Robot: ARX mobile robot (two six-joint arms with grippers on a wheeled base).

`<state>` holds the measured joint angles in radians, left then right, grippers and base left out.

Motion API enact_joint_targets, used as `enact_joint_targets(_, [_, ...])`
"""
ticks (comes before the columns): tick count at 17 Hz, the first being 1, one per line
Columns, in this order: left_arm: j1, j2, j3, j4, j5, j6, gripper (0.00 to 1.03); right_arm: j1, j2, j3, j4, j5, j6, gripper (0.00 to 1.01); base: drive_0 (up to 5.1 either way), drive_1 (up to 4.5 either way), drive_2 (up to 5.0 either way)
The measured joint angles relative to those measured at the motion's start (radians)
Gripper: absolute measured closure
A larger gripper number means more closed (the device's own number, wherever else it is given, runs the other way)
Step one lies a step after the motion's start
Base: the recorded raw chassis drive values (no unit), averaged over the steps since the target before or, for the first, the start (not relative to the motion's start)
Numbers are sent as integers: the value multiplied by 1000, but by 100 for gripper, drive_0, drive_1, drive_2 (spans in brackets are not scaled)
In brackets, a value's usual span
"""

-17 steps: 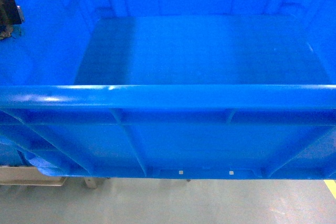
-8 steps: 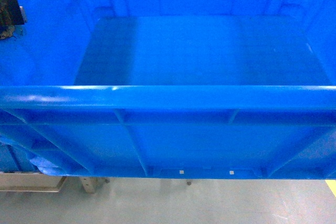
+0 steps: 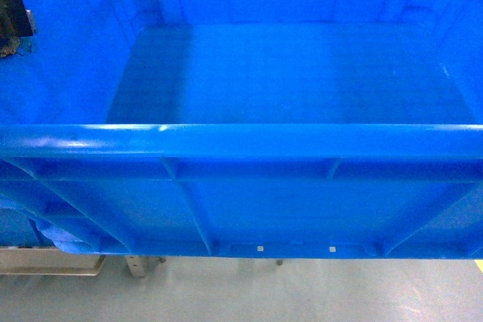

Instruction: Place box next to blue box on left shelf

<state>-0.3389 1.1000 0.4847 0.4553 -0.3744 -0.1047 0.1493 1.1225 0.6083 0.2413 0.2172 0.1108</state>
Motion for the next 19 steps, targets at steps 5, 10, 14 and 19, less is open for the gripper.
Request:
enact_joint_targets(5, [0, 0, 0, 1, -1, 0, 92, 0, 0, 0, 0, 0, 0, 82, -473, 149, 358])
enact_joint_targets(10, [0, -1, 0, -1, -1, 0, 92, 0, 0, 0, 0, 0, 0, 82, -486, 137, 346])
enact_joint_targets(14, [1, -2, 0, 1, 0, 0, 92, 0, -1, 0, 0, 0, 0, 82, -483, 140, 349])
enact_joint_targets(19, [1, -2, 0, 1, 0, 0, 92, 0, -1, 0, 1, 0, 0, 82, -495, 128, 337])
